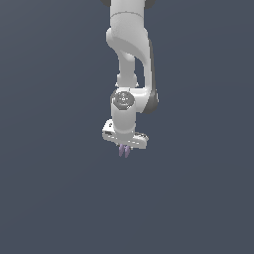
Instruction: Pick up the object and move it to a goal position.
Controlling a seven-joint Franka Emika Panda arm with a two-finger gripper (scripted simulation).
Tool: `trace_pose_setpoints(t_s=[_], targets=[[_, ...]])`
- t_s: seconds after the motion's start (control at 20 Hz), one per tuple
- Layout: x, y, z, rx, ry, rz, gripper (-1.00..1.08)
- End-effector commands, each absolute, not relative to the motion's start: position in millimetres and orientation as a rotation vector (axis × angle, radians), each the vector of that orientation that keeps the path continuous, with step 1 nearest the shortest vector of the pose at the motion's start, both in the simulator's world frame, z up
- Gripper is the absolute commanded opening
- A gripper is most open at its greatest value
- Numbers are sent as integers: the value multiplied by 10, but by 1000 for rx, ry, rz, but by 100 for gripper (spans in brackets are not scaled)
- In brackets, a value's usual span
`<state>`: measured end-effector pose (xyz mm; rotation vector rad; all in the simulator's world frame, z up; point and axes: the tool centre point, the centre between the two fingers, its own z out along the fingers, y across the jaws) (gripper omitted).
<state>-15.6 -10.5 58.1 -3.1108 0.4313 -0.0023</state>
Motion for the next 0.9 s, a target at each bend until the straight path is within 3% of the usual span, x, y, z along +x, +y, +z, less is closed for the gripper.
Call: trace_pose_setpoints(t_s=[0.0, 0.4, 0.85], targets=[[-145, -112, 656, -3111, 431, -4, -100], [-89, -164, 1161, -3111, 432, -4, -100], [21, -259, 2101, -3111, 433, -3, -100]])
